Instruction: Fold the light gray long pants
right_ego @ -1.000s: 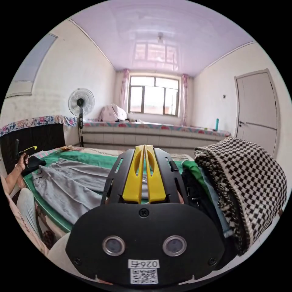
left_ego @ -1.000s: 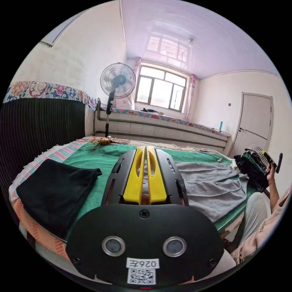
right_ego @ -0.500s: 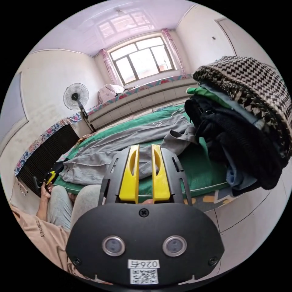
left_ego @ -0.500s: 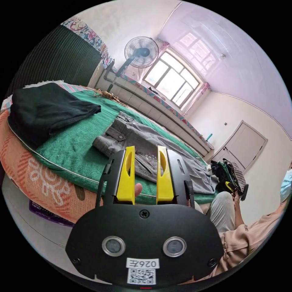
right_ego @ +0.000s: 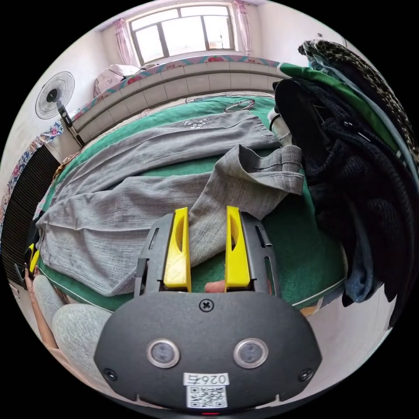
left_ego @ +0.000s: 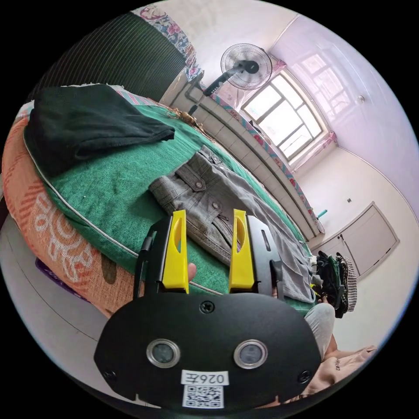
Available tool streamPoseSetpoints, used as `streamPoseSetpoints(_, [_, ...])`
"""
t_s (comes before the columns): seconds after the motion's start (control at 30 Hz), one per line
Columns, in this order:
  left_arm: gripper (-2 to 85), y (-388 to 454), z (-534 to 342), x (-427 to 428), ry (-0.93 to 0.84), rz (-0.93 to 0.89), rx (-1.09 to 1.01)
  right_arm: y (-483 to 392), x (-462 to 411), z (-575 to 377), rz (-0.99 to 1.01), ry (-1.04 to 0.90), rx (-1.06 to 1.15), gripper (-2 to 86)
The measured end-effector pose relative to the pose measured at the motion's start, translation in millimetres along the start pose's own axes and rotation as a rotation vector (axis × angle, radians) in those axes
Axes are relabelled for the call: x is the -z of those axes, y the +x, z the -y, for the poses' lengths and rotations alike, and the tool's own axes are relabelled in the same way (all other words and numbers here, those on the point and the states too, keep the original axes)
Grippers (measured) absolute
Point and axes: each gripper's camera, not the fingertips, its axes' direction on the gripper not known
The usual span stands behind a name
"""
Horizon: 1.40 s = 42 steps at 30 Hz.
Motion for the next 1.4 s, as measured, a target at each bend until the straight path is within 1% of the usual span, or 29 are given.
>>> streamPoseSetpoints(0.03, [15.5, -1.9, 1.7, 0.5, 0.016, 0.044, 0.010, 3.5, 0.7, -3.6, 0.006, 0.026, -0.015, 8.0])
streamPoseSetpoints(0.1, [13.9, -5.5, 6.9, -4.6, -0.024, 0.093, 0.028, 6.5, -0.3, -5.9, 0.001, 0.030, -0.018, 7.7])
streamPoseSetpoints(0.13, [11.7, -9.0, 10.6, -7.8, -0.045, 0.125, 0.045, 7.7, -1.0, -5.9, -0.010, 0.024, -0.009, 6.4])
streamPoseSetpoints(0.17, [6.8, -12.7, 14.1, -7.8, -0.063, 0.188, 0.058, 9.1, -1.0, -5.4, -0.031, 0.012, -0.002, 4.1])
streamPoseSetpoints(0.2, [4.4, -14.9, 15.5, -6.6, -0.073, 0.214, 0.061, 10.0, 0.0, -5.7, -0.045, 0.010, 0.001, 2.9])
streamPoseSetpoints(0.23, [2.0, -20.6, 17.5, -1.8, -0.078, 0.189, 0.065, 13.4, 4.1, -7.5, -0.059, 0.026, -0.002, 0.4])
streamPoseSetpoints(0.27, [0.5, -28.2, 17.9, 5.5, -0.061, 0.093, 0.074, 19.0, 10.0, -10.6, -0.034, 0.042, -0.007, -0.2])
streamPoseSetpoints(0.3, [0.2, -32.4, 17.2, 9.8, -0.042, 0.039, 0.081, 22.7, 13.6, -12.8, -0.015, 0.052, -0.016, -0.5])
streamPoseSetpoints(0.37, [-0.6, -47.1, 10.5, 32.5, 0.080, -0.090, 0.109, 44.1, 35.8, -28.1, 0.090, 0.147, -0.085, -0.9])
streamPoseSetpoints(0.4, [-0.6, -50.5, 9.8, 37.6, 0.096, -0.103, 0.116, 50.6, 41.8, -32.6, 0.122, 0.172, -0.107, -0.9])
streamPoseSetpoints(0.43, [-0.7, -56.3, 9.8, 46.6, 0.120, -0.132, 0.114, 64.2, 53.4, -41.6, 0.196, 0.221, -0.148, -1.0])
streamPoseSetpoints(0.47, [-0.7, -62.0, 11.6, 52.9, 0.115, -0.146, 0.117, 78.4, 65.6, -51.7, 0.287, 0.287, -0.186, -1.0])
streamPoseSetpoints(0.5, [-0.6, -64.6, 13.1, 55.0, 0.101, -0.142, 0.118, 85.4, 70.6, -56.6, 0.326, 0.314, -0.208, -1.0])
streamPoseSetpoints(0.57, [-0.1, -72.3, 15.6, 62.2, 0.062, -0.040, 0.134, 105.8, 80.5, -68.4, 0.428, 0.350, -0.260, -1.1])
streamPoseSetpoints(0.63, [1.9, -76.2, 16.1, 64.2, 0.045, 0.003, 0.149, 110.8, 81.6, -70.1, 0.427, 0.323, -0.245, -1.1])
streamPoseSetpoints(0.7, [6.3, -79.7, 19.7, 57.4, 0.004, -0.032, 0.158, 110.8, 83.2, -72.3, 0.400, 0.315, -0.226, -1.1])
streamPoseSetpoints(0.77, [12.0, -82.7, 29.5, 34.3, -0.106, -0.104, 0.189, 111.9, 84.6, -76.1, 0.389, 0.328, -0.229, -1.1])
streamPoseSetpoints(0.8, [13.2, -81.9, 32.3, 28.1, -0.128, -0.112, 0.185, 112.7, 84.7, -76.8, 0.391, 0.332, -0.234, -1.1])
streamPoseSetpoints(0.97, [15.8, -59.9, 62.2, -2.6, -0.235, 0.042, 0.099, 121.3, 85.4, -80.0, 0.413, 0.340, -0.248, -1.1])
streamPoseSetpoints(1.03, [17.3, -54.6, 70.0, -8.6, -0.261, 0.058, 0.091, 124.2, 86.4, -82.1, 0.415, 0.342, -0.246, -1.1])
streamPoseSetpoints(1.1, [17.4, -54.8, 78.4, -14.7, -0.284, 0.072, 0.098, 127.8, 86.4, -84.0, 0.426, 0.343, -0.250, -1.1])
streamPoseSetpoints(1.2, [9.9, -65.2, 90.6, -21.0, -0.329, 0.215, 0.128, 132.9, 83.9, -83.6, 0.452, 0.341, -0.259, -1.1])
streamPoseSetpoints(1.23, [6.7, -69.9, 93.2, -21.1, -0.334, 0.197, 0.105, 134.0, 83.5, -82.6, 0.460, 0.341, -0.262, -1.2])
streamPoseSetpoints(1.3, [4.5, -78.7, 96.8, -13.5, -0.294, 0.079, 0.068, 134.4, 85.9, -82.0, 0.463, 0.352, -0.262, -1.1])
streamPoseSetpoints(1.37, [2.2, -97.9, 98.1, 6.0, -0.179, -0.149, 0.116, 135.1, 93.9, -83.6, 0.458, 0.373, -0.261, -1.1])
streamPoseSetpoints(1.4, [1.9, -102.6, 97.5, 10.9, -0.140, -0.215, 0.126, 135.7, 96.6, -84.8, 0.464, 0.384, -0.263, -1.1])
